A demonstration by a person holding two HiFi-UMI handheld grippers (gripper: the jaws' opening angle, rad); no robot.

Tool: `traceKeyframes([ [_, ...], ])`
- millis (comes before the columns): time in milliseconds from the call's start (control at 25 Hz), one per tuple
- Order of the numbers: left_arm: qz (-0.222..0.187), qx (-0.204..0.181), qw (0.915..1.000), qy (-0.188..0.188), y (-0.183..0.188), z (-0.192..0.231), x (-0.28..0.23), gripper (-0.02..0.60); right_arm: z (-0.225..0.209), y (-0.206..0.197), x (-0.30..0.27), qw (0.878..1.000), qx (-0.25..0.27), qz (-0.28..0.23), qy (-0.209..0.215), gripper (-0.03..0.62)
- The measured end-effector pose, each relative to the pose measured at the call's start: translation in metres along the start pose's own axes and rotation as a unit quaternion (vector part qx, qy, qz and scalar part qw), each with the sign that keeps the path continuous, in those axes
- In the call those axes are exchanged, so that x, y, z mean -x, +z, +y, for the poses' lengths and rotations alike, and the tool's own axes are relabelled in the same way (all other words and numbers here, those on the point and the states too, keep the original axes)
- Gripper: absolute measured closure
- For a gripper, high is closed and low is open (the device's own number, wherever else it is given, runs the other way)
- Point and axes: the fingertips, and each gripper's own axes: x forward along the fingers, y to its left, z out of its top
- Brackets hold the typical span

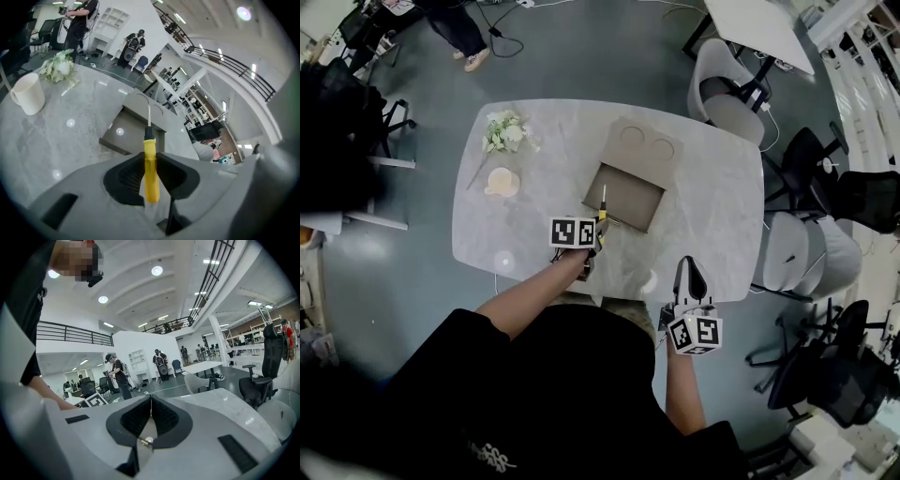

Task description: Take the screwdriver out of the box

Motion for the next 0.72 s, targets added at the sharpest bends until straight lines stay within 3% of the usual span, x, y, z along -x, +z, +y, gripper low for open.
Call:
traceKeyframes([
  [360,-0.086,-0.07,0.992,-0.06,-0.006,-0.04,0.112,0.491,0.072,-0.008,0.02,1.0,0.003,0.001,-0.007,0.582],
  [560,-0.157,-0.121,0.9778,-0.069,-0.001,-0.055,0.174,0.491,0.101,-0.003,0.025,1.0,0.02,-0.002,0.001,0.582],
  [720,-0.222,-0.161,0.9604,-0.051,0.004,-0.057,0.223,0.491,0.117,0.004,0.03,0.999,0.039,-0.002,-0.001,0.582],
])
